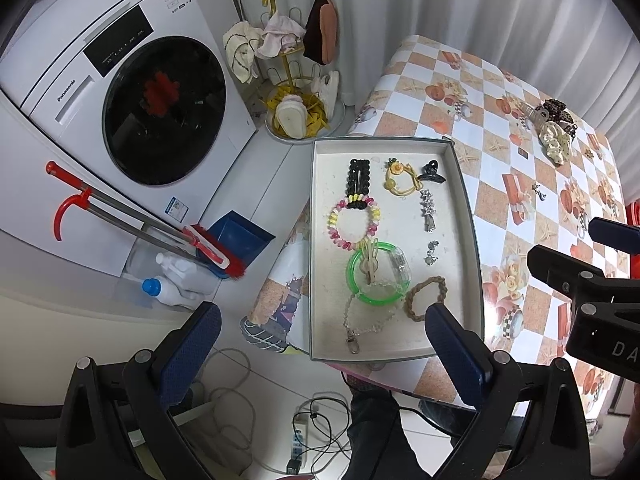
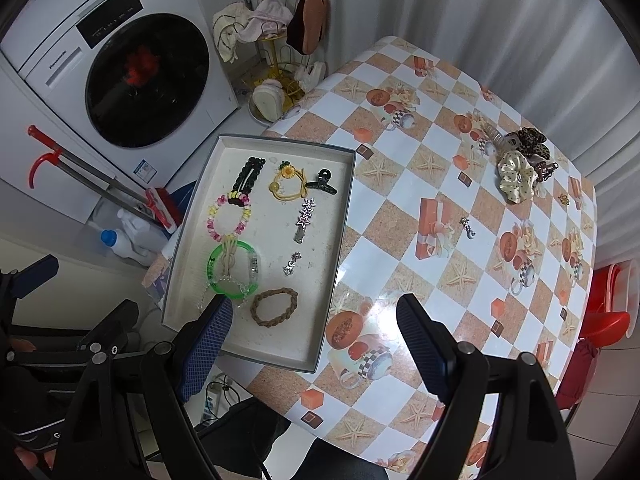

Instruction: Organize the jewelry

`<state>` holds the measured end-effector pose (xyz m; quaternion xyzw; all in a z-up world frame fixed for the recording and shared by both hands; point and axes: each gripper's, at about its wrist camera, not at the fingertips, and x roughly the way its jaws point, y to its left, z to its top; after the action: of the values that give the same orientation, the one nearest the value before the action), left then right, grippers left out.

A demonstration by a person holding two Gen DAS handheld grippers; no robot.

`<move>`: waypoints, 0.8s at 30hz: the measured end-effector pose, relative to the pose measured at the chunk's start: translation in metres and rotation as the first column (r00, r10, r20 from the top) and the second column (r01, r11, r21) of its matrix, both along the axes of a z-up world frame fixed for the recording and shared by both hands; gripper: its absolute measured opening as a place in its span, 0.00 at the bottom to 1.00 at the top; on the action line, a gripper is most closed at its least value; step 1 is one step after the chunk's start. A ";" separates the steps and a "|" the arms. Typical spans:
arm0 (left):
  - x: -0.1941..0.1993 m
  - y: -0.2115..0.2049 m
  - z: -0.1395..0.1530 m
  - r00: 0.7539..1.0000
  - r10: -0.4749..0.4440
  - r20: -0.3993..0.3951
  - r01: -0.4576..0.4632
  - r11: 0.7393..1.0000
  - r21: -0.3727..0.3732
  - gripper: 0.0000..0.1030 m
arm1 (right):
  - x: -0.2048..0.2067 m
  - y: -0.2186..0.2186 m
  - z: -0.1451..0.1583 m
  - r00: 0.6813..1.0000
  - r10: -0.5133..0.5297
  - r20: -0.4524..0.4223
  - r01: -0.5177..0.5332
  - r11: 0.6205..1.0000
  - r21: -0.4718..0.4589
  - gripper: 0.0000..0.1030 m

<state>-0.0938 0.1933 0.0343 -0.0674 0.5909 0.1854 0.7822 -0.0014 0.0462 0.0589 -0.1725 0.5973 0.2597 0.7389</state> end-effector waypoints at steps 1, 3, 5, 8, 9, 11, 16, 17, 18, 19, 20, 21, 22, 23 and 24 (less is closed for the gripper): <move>0.000 -0.001 0.000 1.000 0.002 0.000 -0.002 1.000 -0.001 1.00 | -0.001 0.000 0.000 1.000 -0.002 0.001 0.002 1.000 0.001 0.84; 0.000 -0.001 0.000 1.000 0.002 0.001 -0.002 1.000 -0.001 1.00 | -0.001 -0.001 0.000 1.000 -0.001 0.001 0.001 1.000 0.000 0.84; 0.000 -0.001 0.000 1.000 0.002 0.000 -0.002 1.000 0.000 1.00 | -0.001 -0.001 0.000 1.000 -0.001 0.001 0.001 1.000 0.001 0.84; -0.001 -0.002 0.000 1.000 0.003 0.001 -0.003 1.000 0.000 1.00 | -0.001 0.000 0.000 1.000 -0.004 0.001 0.004 1.000 0.000 0.84; -0.001 -0.001 0.000 1.000 0.004 0.001 -0.004 1.000 0.001 1.00 | -0.001 0.000 0.000 1.000 -0.005 0.002 0.005 1.000 0.001 0.84; -0.001 -0.002 0.000 1.000 0.003 0.001 -0.003 1.000 0.001 1.00 | -0.001 0.000 0.000 1.000 -0.007 0.001 0.007 1.000 0.000 0.84; -0.001 -0.002 0.000 1.000 0.002 0.001 -0.002 1.000 0.001 1.00 | -0.002 0.000 0.000 1.000 -0.006 0.001 0.006 1.000 0.001 0.84; -0.001 -0.001 0.000 1.000 0.002 0.000 -0.002 1.000 0.001 1.00 | -0.002 0.000 0.000 1.000 -0.006 0.001 0.006 1.000 0.001 0.84; -0.001 -0.001 0.000 1.000 0.002 0.001 -0.002 1.000 0.001 1.00 | -0.001 0.000 0.000 1.000 -0.005 0.001 0.005 1.000 0.000 0.84; -0.001 -0.002 0.000 1.000 0.002 0.001 -0.002 1.000 0.001 1.00 | -0.002 0.000 0.000 1.000 -0.007 0.002 0.007 1.000 0.001 0.84; -0.002 -0.002 0.000 1.000 0.003 0.001 -0.003 1.000 0.002 1.00 | -0.002 0.000 0.000 1.000 -0.007 0.002 0.007 1.000 0.001 0.84; -0.002 -0.002 0.000 1.000 0.003 0.002 -0.003 1.000 0.002 1.00 | -0.002 0.000 0.000 1.000 -0.006 0.002 0.006 1.000 0.001 0.84; -0.002 -0.002 0.000 1.000 0.003 0.002 -0.003 1.000 0.002 1.00 | -0.002 0.000 0.000 1.000 -0.007 0.002 0.007 1.000 0.001 0.84; -0.002 -0.002 0.000 1.000 0.003 0.001 -0.003 1.000 0.003 1.00 | -0.002 0.000 0.000 1.000 -0.008 0.002 0.008 1.000 0.001 0.84; -0.002 -0.002 0.000 1.000 0.004 0.001 -0.004 1.000 0.003 1.00 | -0.002 0.000 0.000 1.000 -0.008 0.002 0.008 1.000 0.001 0.84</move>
<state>-0.0956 0.1913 0.0342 -0.0676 0.5901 0.1876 0.7823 -0.0033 0.0463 0.0588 -0.1702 0.5972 0.2569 0.7406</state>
